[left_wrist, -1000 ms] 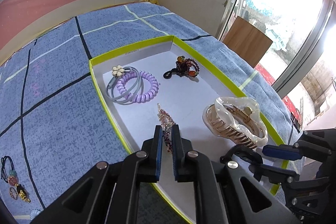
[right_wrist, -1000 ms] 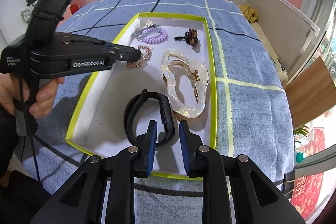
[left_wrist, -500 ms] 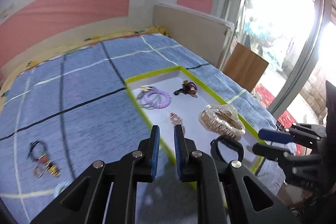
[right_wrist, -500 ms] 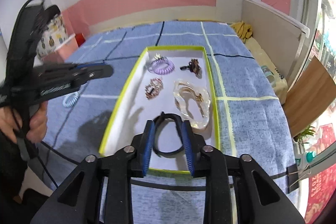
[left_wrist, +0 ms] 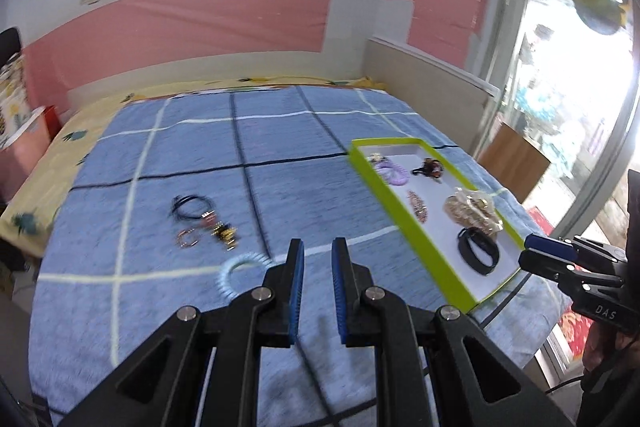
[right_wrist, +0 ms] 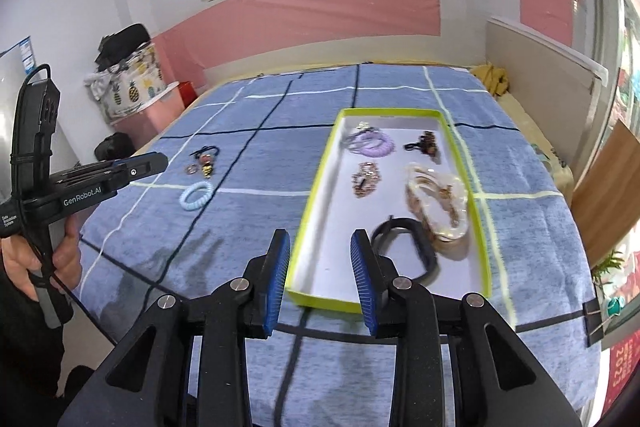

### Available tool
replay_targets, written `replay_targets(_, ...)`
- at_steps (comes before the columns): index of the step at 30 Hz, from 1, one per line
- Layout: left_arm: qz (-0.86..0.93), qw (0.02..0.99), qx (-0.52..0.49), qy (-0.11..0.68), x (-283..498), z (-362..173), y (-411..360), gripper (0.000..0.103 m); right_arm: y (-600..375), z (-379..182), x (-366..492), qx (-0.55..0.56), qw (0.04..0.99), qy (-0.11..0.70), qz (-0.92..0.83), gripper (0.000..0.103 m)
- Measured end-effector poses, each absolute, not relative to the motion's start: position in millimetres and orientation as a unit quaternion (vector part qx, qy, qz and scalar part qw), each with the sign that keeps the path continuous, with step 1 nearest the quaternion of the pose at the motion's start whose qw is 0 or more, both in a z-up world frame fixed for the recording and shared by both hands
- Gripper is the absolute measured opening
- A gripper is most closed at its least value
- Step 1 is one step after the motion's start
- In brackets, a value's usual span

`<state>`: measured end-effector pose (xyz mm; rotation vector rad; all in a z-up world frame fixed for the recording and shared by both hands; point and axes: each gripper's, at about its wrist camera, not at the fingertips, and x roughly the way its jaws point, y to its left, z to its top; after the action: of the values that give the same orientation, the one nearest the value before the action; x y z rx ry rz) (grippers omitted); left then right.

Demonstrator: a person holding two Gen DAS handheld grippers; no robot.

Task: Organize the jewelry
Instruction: 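Grasp the light blue coil tie with the right gripper while the left grasps the gold ring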

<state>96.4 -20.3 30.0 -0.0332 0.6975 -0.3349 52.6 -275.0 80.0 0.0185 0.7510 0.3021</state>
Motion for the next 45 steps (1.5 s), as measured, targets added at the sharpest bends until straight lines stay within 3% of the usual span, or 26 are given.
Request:
replay_targets(23,-0.101,0.926,-0.044,0.36,87,3,48,0.019,-199,67,85,-0.03,0.899,0.382,0.211,0.033)
replay_targets(45,-0.098,0.92,-0.046,0.376,132,-10,81,0.019,-116,20,167,-0.064,0.859,0.441,0.252,0.032)
